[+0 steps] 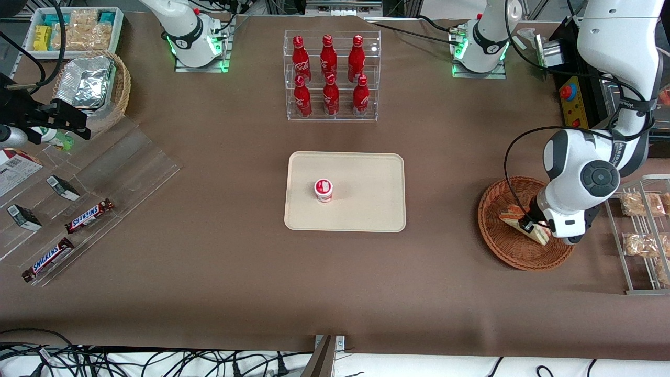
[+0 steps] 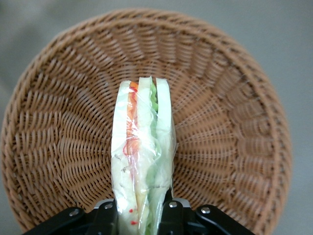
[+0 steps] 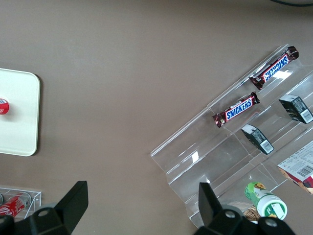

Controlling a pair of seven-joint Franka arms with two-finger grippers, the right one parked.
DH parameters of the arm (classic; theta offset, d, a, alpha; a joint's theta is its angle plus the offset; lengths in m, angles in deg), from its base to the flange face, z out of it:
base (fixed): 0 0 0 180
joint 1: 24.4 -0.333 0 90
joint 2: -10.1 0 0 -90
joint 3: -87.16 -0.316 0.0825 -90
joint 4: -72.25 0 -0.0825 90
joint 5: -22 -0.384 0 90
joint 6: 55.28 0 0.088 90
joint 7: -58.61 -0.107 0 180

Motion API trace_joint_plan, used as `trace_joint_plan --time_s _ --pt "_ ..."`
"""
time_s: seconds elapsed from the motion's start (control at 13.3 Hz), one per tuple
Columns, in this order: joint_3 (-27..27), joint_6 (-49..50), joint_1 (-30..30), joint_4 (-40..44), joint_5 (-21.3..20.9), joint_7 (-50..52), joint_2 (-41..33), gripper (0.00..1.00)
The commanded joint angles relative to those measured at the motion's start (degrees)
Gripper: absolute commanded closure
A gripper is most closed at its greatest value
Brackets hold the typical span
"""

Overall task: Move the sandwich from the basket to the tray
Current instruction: 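Lower the left gripper and close it on the sandwich, then lift the sandwich and carry it over the white tray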

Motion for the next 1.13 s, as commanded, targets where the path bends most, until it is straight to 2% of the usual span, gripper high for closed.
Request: trace_joint_plan --time_s 0.0,0.45,0.83,1.05 --pt "0.64 9.23 -0.04 4.68 -1.51 -5.09 -3.55 1.0" --pt "4.58 23.74 0.31 14.17 -0.99 -16.52 -6.73 1.0" --pt "12.84 33.07 0.22 22.35 -0.72 -21.19 -6.73 1.0" --pt "18.55 35.46 0.31 24.13 -0.72 -23.12 -6.81 1.0"
